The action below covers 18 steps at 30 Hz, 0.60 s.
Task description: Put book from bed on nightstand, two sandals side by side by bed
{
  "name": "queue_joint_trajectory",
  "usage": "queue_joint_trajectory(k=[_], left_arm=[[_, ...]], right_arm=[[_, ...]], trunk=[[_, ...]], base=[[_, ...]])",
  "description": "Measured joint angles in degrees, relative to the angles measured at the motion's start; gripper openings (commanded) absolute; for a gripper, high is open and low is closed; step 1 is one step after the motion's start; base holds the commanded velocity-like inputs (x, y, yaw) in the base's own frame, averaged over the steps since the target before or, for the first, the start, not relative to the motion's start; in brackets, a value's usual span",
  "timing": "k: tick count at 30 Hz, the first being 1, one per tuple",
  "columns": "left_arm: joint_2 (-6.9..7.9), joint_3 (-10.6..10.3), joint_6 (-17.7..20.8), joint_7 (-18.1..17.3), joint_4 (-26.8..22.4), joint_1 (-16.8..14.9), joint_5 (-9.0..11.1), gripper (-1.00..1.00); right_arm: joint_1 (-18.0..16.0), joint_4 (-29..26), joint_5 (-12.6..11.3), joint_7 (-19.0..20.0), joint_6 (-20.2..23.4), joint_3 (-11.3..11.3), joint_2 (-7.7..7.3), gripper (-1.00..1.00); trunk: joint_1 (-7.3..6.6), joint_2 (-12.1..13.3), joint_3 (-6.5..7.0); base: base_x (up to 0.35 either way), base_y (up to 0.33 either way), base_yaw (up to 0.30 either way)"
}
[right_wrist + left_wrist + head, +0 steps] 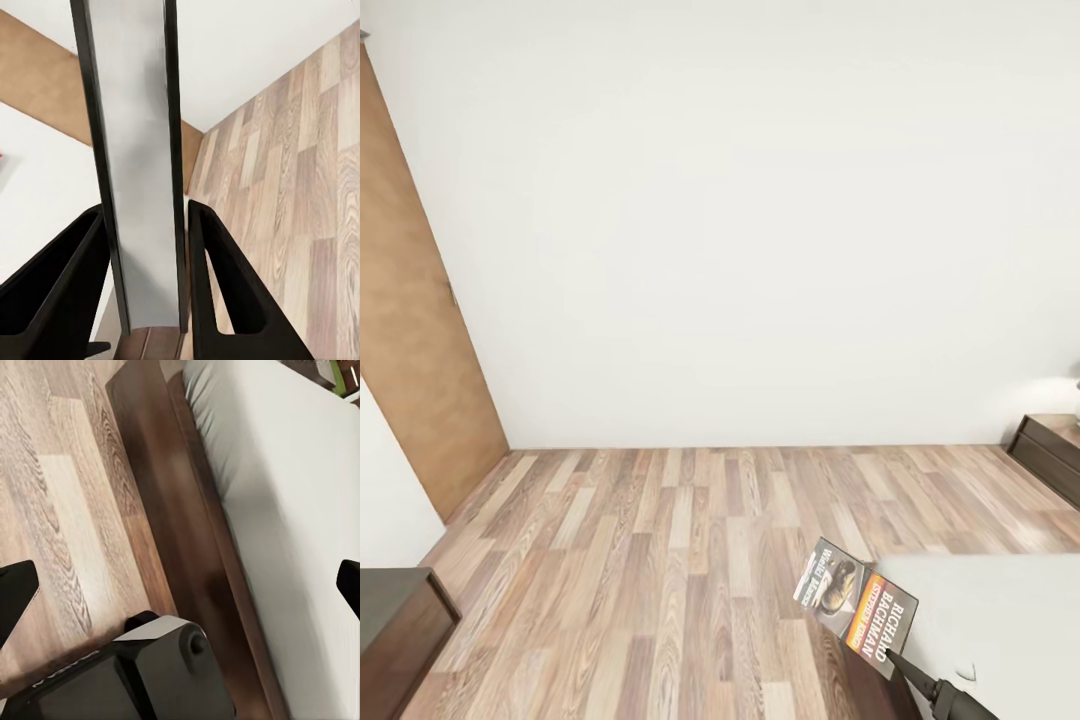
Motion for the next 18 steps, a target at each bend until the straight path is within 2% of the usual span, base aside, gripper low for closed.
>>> queue_joint_trajectory(k=[9, 18], left_arm=[[0.00, 0.00, 0.00, 0.24, 0.00, 0.00, 0.00, 1.00], [0.00, 0.00, 0.00, 0.22, 0.01, 0.00, 0.01, 1.00]], right_arm=[[0.00, 0.01, 0.00, -0.01, 0.04, 0.07, 0.00, -1.00], [-0.01, 0.01, 0.01, -0.02, 0.04, 0.14, 0.00, -1.00]], trunk=[[0.00, 0.00, 0.00], [0.00, 0.00, 0.00]], base=[[0.329, 0.021, 0.000], [0.314, 0.144, 0.000]])
